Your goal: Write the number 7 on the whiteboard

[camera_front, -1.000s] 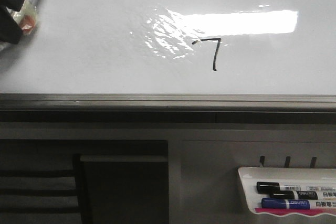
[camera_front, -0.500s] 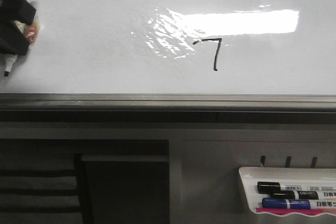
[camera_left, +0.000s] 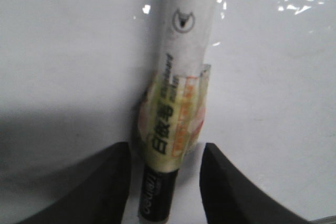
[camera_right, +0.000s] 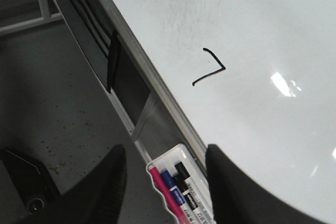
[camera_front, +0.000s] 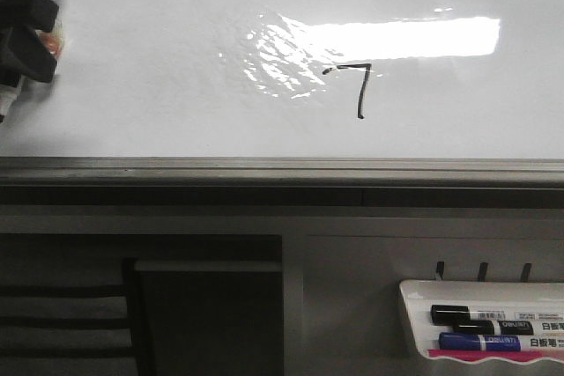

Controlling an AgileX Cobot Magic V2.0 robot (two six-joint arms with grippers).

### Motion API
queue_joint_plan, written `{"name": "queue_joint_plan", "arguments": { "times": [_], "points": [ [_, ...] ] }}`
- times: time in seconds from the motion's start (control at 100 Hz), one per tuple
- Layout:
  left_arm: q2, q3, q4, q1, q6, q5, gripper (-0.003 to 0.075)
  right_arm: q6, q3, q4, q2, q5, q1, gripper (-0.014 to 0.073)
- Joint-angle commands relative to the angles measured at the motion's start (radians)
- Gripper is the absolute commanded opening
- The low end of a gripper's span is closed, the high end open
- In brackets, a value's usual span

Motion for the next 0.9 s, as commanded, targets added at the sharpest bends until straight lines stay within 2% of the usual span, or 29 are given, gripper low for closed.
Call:
{"name": "queue_joint_plan", "arguments": {
  "times": [0.0,0.14,0.24,0.36,0.64,0.78,0.89],
  "points": [
    [-0.085,-0.027,0.021,0.001,-0.01,-0.038,0.0312,0.17,-0.032,-0.03,-0.025,-0.066,-0.004,0.0312],
    [-0.204,-0.027,0.078,0.001,-0.01,0.031,0.0312,0.551,-0.032,-0.212,-0.055,-0.055,-0.004,0.0312],
    [-0.301,-0.027,0.123,0.001,-0.008,0.116,0.0312,0.686,-0.005,-0.312,-0.087,-0.063,-0.004,0.0312],
    [-0.429,-0.012,0.152,0.001,-0.008,0.186,0.0312,0.723,0.075,-0.312,-0.163,-0.127,-0.004,0.0312],
    [-0.733,0.168,0.186,0.001,-0.008,0.174,0.0312,0.735,0.341,-0.312,-0.341,-0.326,-0.004,0.0296],
    [-0.823,0.259,0.186,0.001,-0.008,0.121,0.0307,0.735,0.433,-0.315,-0.393,-0.41,-0.004,0.0173],
    [-0.841,0.288,0.186,0.001,-0.008,0.092,0.0235,0.735,0.466,-0.315,-0.4,-0.424,-0.004,0.0029]
  ]
}}
